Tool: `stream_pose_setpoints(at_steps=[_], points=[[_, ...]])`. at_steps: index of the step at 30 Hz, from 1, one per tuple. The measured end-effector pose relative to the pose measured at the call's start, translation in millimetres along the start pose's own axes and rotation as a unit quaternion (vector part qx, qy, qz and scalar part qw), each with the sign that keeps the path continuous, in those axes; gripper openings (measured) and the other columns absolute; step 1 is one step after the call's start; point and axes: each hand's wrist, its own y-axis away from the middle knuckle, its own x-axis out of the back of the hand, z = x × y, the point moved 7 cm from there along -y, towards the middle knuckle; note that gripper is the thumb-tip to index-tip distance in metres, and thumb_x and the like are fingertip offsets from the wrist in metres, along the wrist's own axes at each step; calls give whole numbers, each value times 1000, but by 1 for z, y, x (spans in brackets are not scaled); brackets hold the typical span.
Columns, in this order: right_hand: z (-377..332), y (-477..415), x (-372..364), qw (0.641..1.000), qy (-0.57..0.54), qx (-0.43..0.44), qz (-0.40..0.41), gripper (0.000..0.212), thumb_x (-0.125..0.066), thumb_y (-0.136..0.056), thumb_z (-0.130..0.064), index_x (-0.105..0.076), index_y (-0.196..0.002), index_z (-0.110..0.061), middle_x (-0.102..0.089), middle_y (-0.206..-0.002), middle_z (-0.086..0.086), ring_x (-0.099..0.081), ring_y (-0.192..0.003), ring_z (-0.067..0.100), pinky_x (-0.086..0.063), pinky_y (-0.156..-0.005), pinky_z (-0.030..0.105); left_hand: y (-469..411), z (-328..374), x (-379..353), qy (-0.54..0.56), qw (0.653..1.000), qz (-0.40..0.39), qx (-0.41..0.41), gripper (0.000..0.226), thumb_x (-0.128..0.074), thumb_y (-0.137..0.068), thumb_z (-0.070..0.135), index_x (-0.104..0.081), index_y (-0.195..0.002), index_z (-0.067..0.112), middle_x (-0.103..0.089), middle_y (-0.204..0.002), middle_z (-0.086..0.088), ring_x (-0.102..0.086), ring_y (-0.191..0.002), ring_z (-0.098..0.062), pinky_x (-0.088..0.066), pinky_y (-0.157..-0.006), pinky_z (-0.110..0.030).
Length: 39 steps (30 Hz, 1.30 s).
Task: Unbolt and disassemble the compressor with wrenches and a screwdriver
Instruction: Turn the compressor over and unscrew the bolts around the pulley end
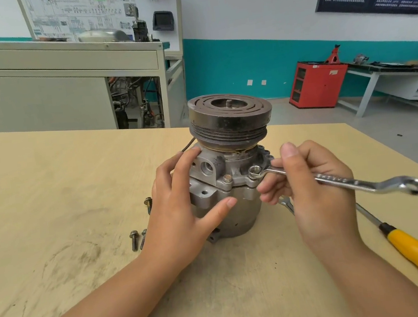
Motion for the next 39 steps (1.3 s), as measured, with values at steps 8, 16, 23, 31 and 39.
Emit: stream_pose_setpoints(at_steps=[8,16,23,31,39], points=[[0,15,-4,986,149,74,29,32,-54,-90,-37,-54,-67,-15,-68,-63,-7,-65,-53,5,-50,-52,20,0,0,0,7,1000,-2,1,78,-63,-70,65,-21,-134,53,-27,-132,15,-33,-131,-14,-29,-101,-27],[9,1,2,998,-23,-53,17,29,-57,-82,-29,-55,-66,-5,-64,-52,10,-58,-41,20,-46,-43,22,0,0,0,7,1000,-8,3,77,-62,-69,65,-21,-133,53,-29,-135,12,-32,-132,-15,-29,-102,-28],[27,-11,3,976,-129,-175,-27,26,-56,-79,-29,-56,-71,-4,-59,-49,9,-53,-39,16,-44,-40,21,0,1,0,-2,1000,-1,-1,78,-64,-68,59,-20,-133,54,-26,-130,18,-33,-131,-13,-30,-102,-26],[18,-18,12,979,-151,-136,19,40,-47,-95,-24,-62,-60,-11,-58,-46,8,-53,-38,16,-43,-39,20,0,0,0,4,1000,-2,-5,78,-66,-70,63,-19,-132,57,-24,-128,22,-32,-132,-13,-29,-102,-27],[-2,7,-4,1000,10,-4,28,35,-54,-88,-37,-55,-69,-7,-68,-58,7,-65,-48,21,-52,-47,24,0,1,0,1,1000,-2,-9,76,-63,-70,66,-17,-130,60,-26,-131,17,-33,-131,-14,-29,-101,-25]])
